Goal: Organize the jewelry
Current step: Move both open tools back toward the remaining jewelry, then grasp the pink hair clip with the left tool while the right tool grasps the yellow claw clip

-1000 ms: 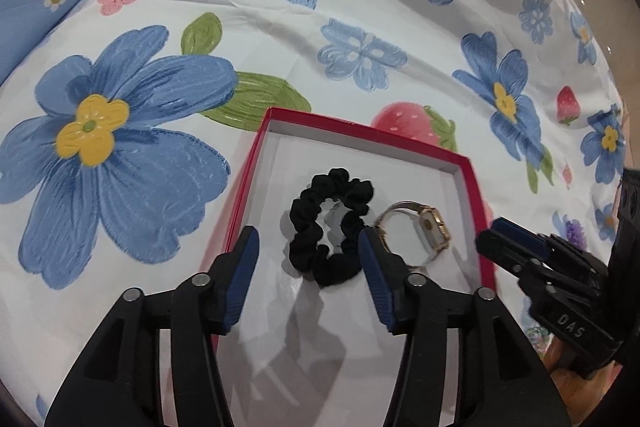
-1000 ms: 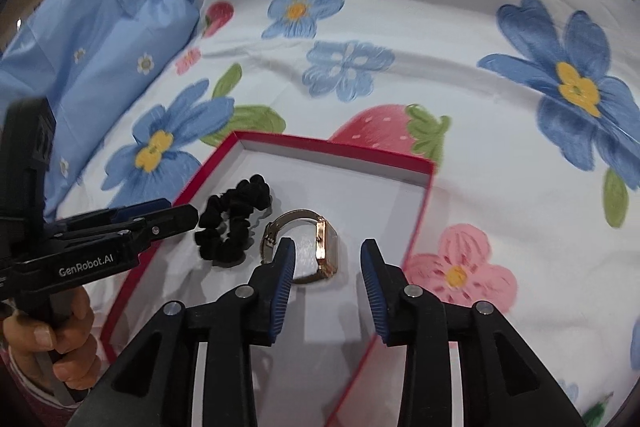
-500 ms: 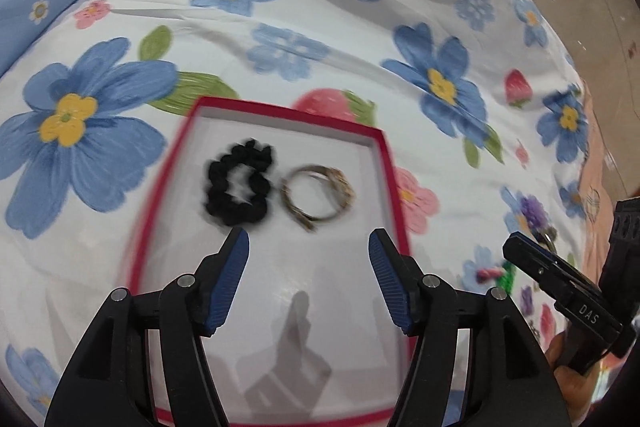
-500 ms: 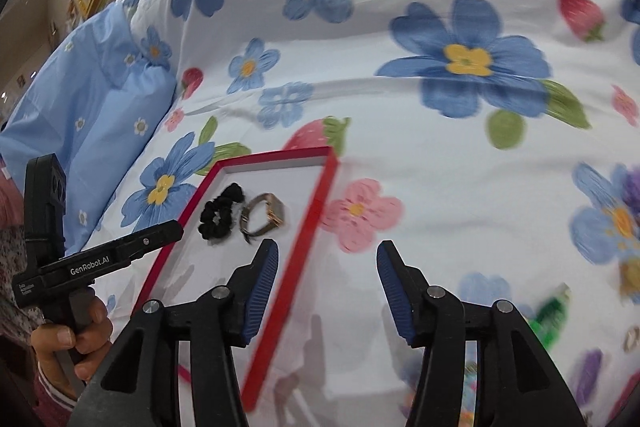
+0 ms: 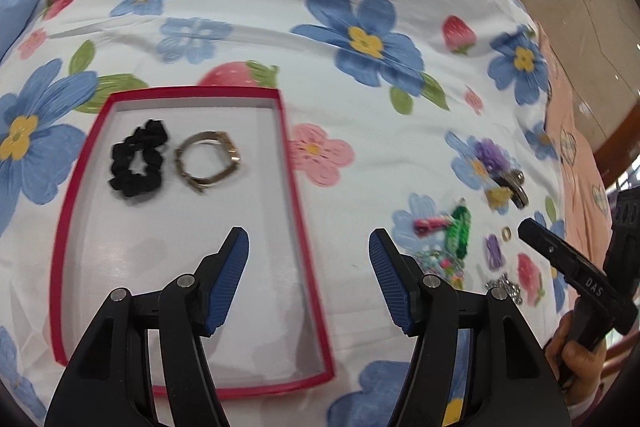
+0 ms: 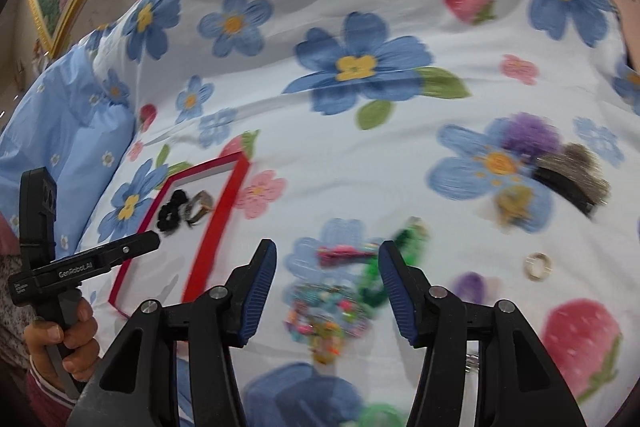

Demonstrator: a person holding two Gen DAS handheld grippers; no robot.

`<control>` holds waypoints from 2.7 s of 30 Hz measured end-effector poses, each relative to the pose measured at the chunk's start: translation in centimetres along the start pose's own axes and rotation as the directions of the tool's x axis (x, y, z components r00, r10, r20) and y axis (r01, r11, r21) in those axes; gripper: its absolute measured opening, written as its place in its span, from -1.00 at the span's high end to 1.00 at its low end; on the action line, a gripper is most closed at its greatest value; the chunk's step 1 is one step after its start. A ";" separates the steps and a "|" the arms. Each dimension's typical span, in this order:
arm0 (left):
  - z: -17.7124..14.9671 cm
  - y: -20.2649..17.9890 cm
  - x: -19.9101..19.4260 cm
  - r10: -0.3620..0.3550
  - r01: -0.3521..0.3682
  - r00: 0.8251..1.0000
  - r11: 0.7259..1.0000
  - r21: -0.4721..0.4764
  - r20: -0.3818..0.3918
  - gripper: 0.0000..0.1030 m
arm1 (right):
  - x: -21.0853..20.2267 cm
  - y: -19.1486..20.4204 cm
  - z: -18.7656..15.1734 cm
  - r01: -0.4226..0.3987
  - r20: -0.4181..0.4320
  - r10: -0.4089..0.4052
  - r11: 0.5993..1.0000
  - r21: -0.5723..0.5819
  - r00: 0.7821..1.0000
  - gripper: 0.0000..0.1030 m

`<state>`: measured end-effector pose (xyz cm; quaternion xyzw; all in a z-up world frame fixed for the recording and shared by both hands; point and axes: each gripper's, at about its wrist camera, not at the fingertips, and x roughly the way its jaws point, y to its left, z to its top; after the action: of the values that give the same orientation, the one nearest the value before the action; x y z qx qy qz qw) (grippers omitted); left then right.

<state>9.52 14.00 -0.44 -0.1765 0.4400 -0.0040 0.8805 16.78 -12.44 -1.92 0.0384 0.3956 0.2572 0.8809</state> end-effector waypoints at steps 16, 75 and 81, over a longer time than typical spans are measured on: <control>-0.7 -7.9 4.6 -0.029 0.049 0.995 0.972 0.230 -0.091 -0.22 | -2.6 -8.1 -2.3 0.098 0.013 -0.100 0.989 0.113 0.995 -0.12; -0.5 -4.5 2.9 -0.128 0.136 0.990 0.968 0.211 -0.053 0.70 | 3.2 -0.4 -0.1 -0.058 -0.044 0.058 0.998 -0.012 0.997 0.49; -0.8 -1.3 1.1 -0.103 0.105 0.995 0.982 0.155 -0.018 0.70 | 4.1 3.1 -0.2 -0.114 -0.067 0.110 0.992 -0.055 0.992 0.49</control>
<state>9.80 12.32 -1.29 -0.1297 0.4329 -0.0853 0.8880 17.55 -7.83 -4.00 0.0264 0.4131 0.3189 0.8526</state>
